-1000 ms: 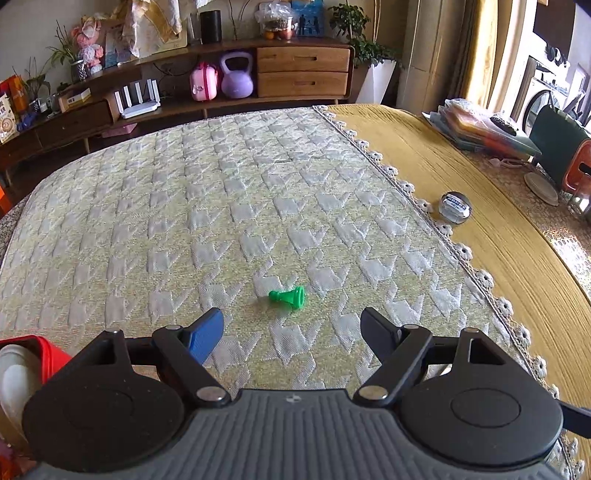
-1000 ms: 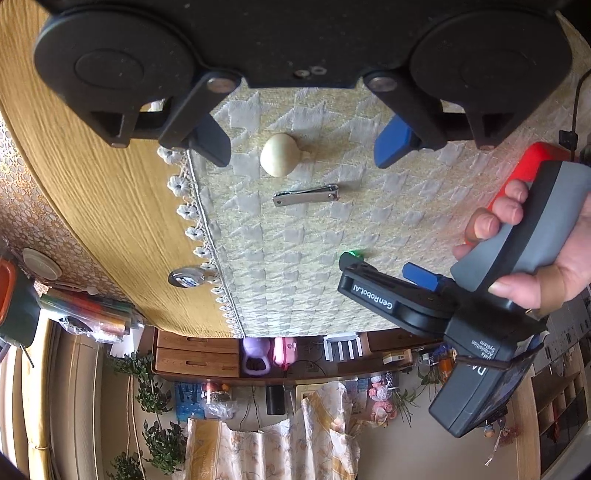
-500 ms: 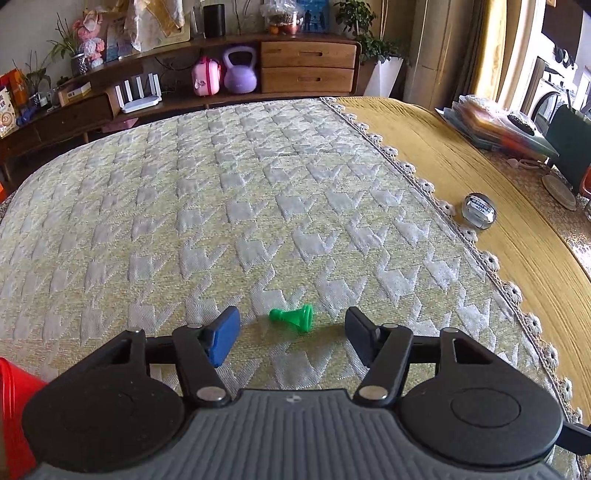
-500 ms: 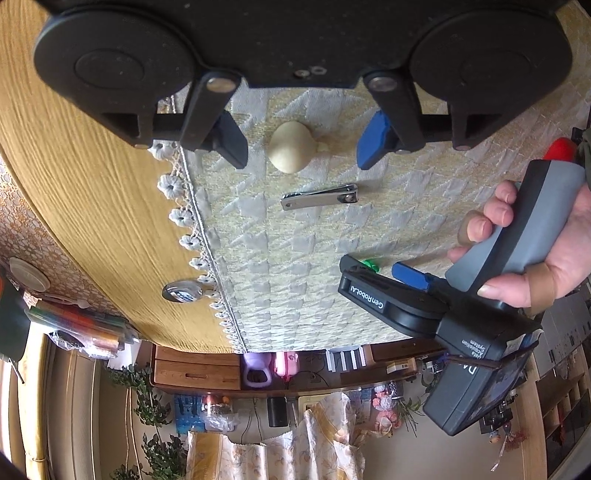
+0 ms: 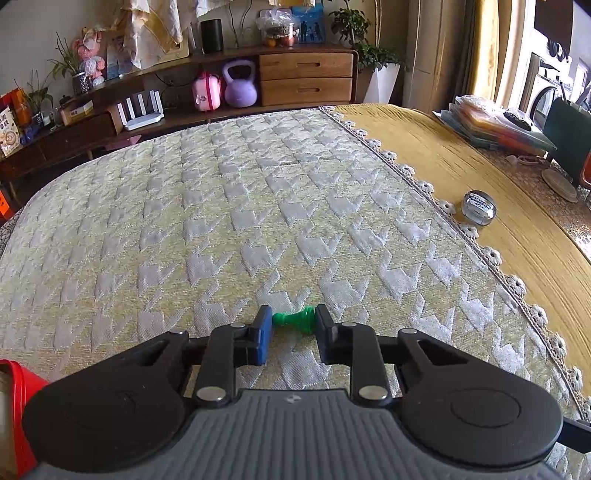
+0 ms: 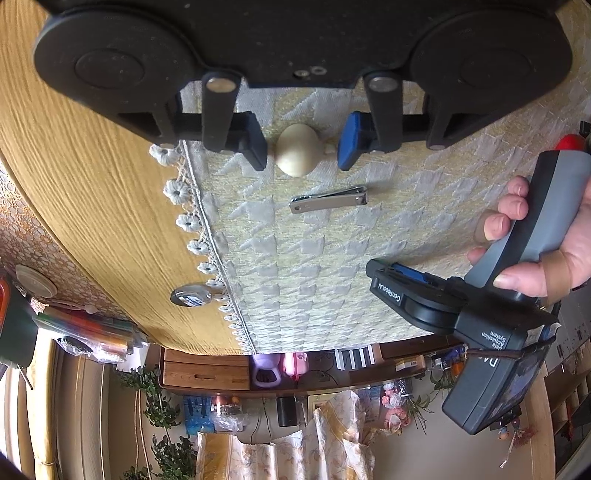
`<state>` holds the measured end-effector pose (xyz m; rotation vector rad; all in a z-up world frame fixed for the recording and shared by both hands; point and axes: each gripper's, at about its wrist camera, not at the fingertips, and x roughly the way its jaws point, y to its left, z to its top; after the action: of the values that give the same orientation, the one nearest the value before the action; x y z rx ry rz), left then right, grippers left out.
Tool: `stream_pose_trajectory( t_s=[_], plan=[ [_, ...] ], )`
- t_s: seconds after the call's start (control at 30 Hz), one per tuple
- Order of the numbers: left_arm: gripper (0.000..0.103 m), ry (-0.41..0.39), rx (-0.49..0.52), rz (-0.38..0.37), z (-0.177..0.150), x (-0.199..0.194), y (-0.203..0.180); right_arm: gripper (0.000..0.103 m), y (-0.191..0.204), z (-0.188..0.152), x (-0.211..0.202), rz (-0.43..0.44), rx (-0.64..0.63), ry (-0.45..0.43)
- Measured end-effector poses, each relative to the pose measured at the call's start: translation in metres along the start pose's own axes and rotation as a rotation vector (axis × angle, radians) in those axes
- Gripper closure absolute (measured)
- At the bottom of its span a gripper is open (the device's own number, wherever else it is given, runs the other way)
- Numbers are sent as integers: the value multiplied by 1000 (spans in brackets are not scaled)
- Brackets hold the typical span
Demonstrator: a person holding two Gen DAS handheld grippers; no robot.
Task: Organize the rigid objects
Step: 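Close left tool on green piece while right tool closes on cream egg, then carry green piece with left tool and cream egg with right tool over the red tin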
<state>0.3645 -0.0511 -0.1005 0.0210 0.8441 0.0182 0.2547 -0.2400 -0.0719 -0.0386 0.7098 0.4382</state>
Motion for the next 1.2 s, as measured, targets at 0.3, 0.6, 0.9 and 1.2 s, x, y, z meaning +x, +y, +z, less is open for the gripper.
stream_pose_trajectory(
  t_s=[0.3,0.6,0.9,1.2],
  plan=[
    [79,9,-31,-11,-4,-16,4,67,0,-3,-10,-8,21,1],
    [79,12,-25,-48,-14,-49,0,67,11,-2,-34,-3,21,-17],
    [79,14,-43,-58,-28,-87,8,67,30,3,-67,8,-7,-54],
    [79,3,-70,-54,-44,-129,26,67,53,7,-96,39,-32,-79]
  ],
)
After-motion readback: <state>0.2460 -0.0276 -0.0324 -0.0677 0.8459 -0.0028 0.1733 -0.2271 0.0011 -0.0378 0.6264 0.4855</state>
